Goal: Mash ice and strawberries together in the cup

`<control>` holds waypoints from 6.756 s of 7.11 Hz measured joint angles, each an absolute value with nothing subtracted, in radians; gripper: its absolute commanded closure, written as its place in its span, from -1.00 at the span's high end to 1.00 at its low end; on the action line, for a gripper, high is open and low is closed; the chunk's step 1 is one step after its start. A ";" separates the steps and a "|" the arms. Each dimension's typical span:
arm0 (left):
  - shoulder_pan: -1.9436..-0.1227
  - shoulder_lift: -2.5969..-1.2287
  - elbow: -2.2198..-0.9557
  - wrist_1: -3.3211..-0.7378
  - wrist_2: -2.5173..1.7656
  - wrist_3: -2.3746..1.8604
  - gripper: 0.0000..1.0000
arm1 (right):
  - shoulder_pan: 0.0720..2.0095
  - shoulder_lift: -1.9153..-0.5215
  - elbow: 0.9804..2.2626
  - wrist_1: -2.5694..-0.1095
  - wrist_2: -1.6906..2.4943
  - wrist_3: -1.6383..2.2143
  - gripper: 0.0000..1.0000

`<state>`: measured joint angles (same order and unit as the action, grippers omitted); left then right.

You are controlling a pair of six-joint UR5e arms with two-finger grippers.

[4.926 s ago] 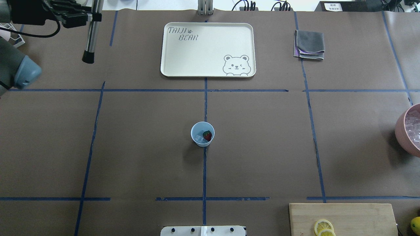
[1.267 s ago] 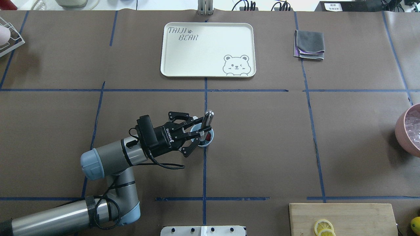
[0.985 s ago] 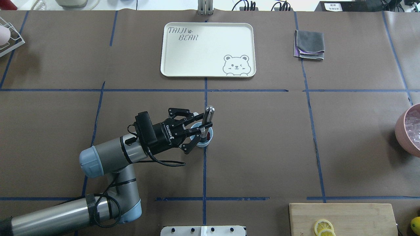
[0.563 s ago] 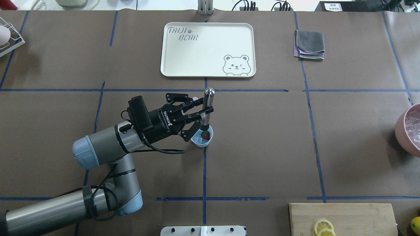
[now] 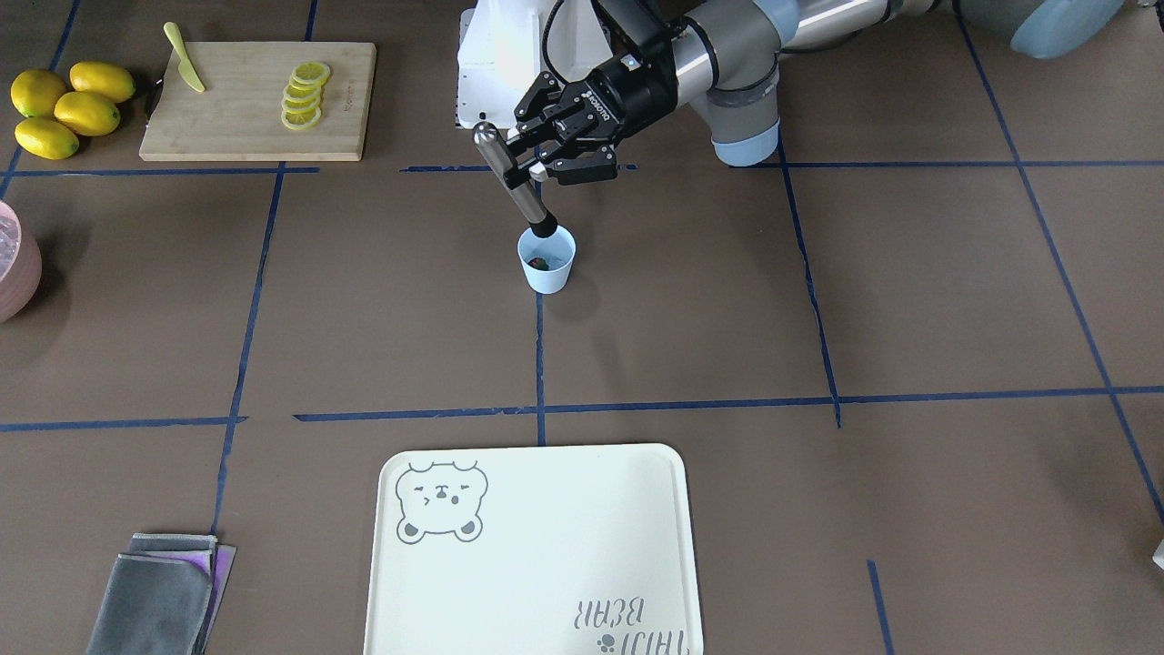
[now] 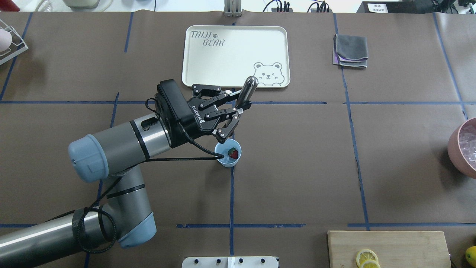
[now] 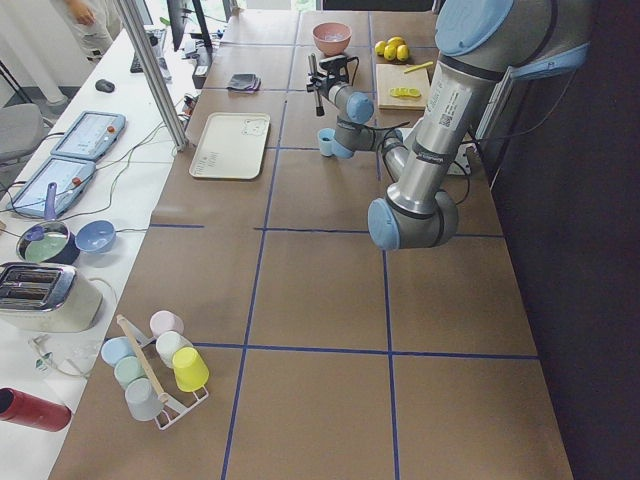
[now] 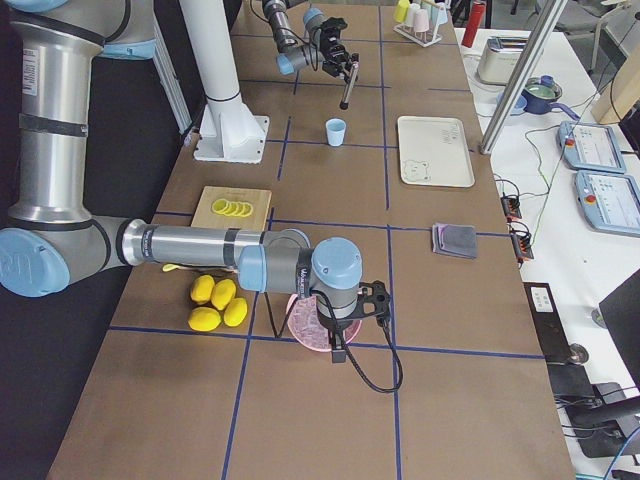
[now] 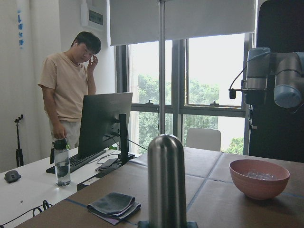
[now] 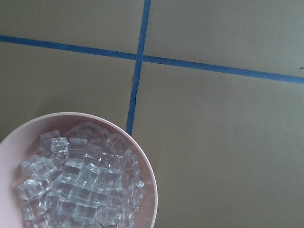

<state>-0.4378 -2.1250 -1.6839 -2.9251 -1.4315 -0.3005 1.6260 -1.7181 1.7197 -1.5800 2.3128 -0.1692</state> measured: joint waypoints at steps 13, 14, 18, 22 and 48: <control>-0.925 -1.943 -1.991 -1.374 -1.754 -0.264 -0.97 | 1.626 -1.721 1.712 -1.545 2.313 -0.169 0.99; -0.992 -1.903 -1.957 -1.376 -1.821 -0.267 -0.94 | 1.626 -1.721 1.712 -1.544 2.313 -0.169 0.99; -1.141 -1.694 -1.811 -1.492 -2.020 -0.316 -0.96 | 1.626 -1.723 1.712 -1.543 2.313 -0.169 0.99; -1.148 -1.576 -1.550 -1.978 -2.050 -0.552 -0.96 | 1.626 -1.722 1.714 -1.538 2.314 -0.169 0.99; -1.588 -1.618 -1.496 -1.648 -2.343 0.055 1.00 | 1.626 -1.722 1.724 -1.537 2.314 -0.169 0.99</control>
